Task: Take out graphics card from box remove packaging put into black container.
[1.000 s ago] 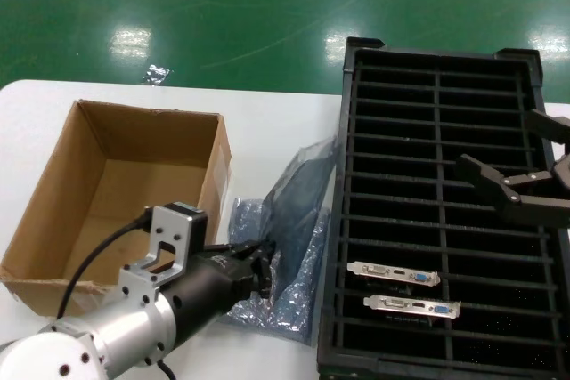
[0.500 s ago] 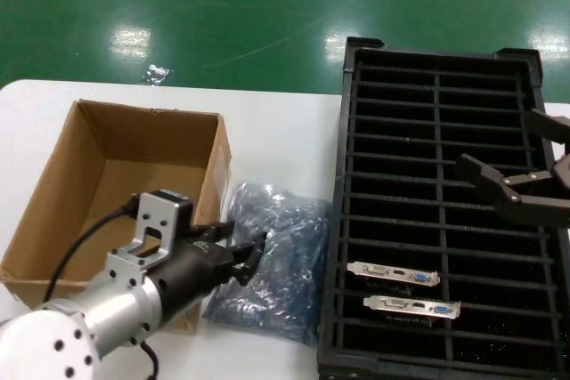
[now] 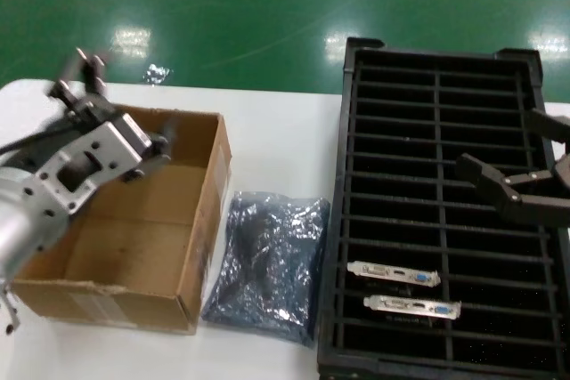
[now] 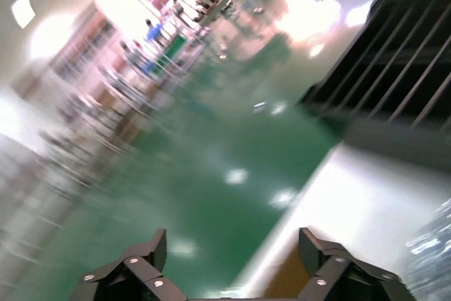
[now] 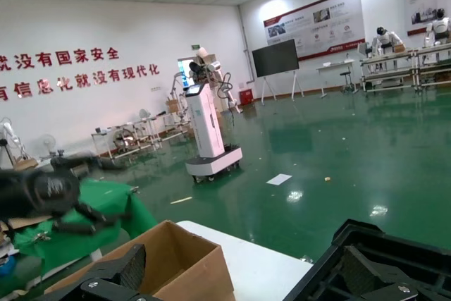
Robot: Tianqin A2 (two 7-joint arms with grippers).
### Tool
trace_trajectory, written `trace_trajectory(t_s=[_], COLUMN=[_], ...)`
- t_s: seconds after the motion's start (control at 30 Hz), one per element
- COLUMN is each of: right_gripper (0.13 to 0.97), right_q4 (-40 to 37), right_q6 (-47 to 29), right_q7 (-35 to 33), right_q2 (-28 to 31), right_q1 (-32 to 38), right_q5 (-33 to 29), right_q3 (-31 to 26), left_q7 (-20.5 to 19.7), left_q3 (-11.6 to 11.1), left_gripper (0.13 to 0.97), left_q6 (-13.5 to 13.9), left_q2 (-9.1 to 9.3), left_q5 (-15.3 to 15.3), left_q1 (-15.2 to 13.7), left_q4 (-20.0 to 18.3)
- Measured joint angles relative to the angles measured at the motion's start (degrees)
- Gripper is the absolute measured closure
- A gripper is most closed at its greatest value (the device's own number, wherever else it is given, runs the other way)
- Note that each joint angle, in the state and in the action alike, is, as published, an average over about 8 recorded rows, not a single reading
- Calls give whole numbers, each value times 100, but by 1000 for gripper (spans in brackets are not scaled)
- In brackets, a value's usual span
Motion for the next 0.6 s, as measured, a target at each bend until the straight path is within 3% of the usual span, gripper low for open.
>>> trace_trajectory(t_s=[0.1, 0.2, 0.6], right_gripper=[129, 129, 129], right_q4=[0, 0, -5], right_q6=[0, 0, 62], right_q7=[0, 0, -38], right_q2=[0, 0, -27], right_q1=[0, 0, -21], right_q5=[0, 0, -7], right_q3=[0, 0, -11], left_q7=[534, 813, 912], left_q3=[56, 45, 48], left_gripper=[477, 401, 213], left_q6=[-356, -561, -667], left_q2=[-162, -207, -216], left_q5=[393, 606, 564], left_q1=[55, 108, 149], left_q4=[-157, -221, -206])
